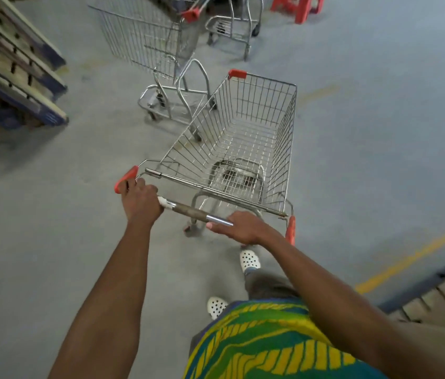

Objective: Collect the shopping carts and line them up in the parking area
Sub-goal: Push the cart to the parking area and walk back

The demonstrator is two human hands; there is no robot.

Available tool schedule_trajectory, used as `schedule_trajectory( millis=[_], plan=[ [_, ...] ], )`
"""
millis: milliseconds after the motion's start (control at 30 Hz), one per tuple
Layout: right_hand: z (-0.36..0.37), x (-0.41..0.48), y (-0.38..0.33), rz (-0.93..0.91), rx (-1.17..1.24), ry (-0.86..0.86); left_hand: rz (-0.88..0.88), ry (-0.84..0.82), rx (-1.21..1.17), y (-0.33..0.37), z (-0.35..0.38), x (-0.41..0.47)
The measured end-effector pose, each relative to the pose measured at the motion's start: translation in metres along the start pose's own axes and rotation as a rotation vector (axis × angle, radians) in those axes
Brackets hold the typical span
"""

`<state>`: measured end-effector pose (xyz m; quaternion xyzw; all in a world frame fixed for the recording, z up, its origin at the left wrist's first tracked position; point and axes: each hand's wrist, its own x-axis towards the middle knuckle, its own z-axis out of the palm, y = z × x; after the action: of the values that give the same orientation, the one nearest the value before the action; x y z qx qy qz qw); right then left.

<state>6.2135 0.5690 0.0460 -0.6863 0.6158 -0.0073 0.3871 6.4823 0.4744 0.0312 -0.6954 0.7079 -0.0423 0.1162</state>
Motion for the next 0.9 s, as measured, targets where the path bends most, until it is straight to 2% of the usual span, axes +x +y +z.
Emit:
schedule_trajectory(
  millis=[467, 767, 900],
  plan=[
    [-0.042, -0.019, 0.078, 0.250, -0.292, 0.445, 0.278, 0.155, -0.031, 0.136, -0.033, 0.073],
    [-0.100, 0.004, 0.136, 0.242, -0.350, 0.539, 0.374, 0.118, 0.022, 0.226, -0.061, 0.142],
    [-0.141, 0.021, 0.177, 0.283, -0.371, 0.584, 0.410, 0.225, 0.011, 0.277, -0.072, 0.181]
  ],
)
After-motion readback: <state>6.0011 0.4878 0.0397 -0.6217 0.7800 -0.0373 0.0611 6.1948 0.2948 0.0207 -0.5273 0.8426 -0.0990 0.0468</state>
